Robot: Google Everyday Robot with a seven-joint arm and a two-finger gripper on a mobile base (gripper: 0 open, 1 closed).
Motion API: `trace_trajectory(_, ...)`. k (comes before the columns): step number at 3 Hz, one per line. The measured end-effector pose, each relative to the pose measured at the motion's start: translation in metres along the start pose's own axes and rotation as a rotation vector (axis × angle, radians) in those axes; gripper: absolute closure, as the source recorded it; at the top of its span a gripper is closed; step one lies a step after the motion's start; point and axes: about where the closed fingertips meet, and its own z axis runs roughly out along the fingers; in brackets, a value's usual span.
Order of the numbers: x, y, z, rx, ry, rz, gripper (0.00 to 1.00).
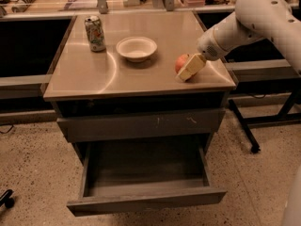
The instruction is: Place apple into middle drawer
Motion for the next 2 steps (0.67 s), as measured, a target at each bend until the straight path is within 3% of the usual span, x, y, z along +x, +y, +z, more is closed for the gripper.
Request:
trace_trajectory(1,0.0122,0.0041,0.0062,-0.014,0.031,0.009,0.16)
trace_trajectory(2,0.0129,0.0044,0.0067,-0.015,0.032,0.01,0.4)
